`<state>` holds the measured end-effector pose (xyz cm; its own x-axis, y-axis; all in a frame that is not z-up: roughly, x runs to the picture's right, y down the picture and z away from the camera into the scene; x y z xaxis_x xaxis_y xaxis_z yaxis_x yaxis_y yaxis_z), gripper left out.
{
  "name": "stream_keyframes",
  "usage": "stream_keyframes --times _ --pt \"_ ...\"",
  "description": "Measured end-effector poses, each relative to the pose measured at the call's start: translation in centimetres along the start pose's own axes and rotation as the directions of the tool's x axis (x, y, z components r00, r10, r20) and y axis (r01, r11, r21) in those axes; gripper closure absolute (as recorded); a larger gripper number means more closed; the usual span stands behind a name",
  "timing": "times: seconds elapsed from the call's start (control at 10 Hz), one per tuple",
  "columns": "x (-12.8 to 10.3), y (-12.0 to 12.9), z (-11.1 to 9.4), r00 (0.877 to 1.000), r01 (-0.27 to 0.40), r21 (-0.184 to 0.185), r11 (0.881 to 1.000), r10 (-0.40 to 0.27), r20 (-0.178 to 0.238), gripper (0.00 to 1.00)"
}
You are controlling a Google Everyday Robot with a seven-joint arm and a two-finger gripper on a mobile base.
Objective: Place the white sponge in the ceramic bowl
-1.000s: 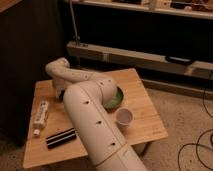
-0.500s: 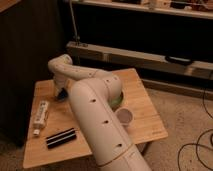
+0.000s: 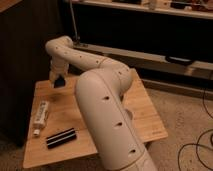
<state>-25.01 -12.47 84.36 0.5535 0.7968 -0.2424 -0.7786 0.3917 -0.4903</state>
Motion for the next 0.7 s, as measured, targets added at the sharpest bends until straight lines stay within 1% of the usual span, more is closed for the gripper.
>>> stream_keyframes --times 0.1,0.2,0.3,0.4,0.5,0.6,0.7 --pt "0.1 -2.3 -2.2 0.999 -0.036 0.013 0.999 0.036 0.007 1.00" --pt "0.5 -4.3 -3.8 0.997 -0.078 0.027 0.997 0.078 0.009 1.00" --pt "1.0 -6.0 -4.7 0.993 -0.116 0.042 0.992 0.115 0.011 1.00" --pt "2.8 -9.3 -5.9 0.982 -0.190 0.068 0.979 0.189 0.018 1.00" --pt "4.4 -11.9 -6.6 0.971 -0.238 0.096 0.967 0.236 0.030 1.00" --pt "5.8 -13.9 -7.1 0.962 -0.274 0.117 0.955 0.271 0.040 1.00" --pt "7.5 -16.0 -8.3 0.945 -0.326 0.138 0.935 0.321 0.057 1.00"
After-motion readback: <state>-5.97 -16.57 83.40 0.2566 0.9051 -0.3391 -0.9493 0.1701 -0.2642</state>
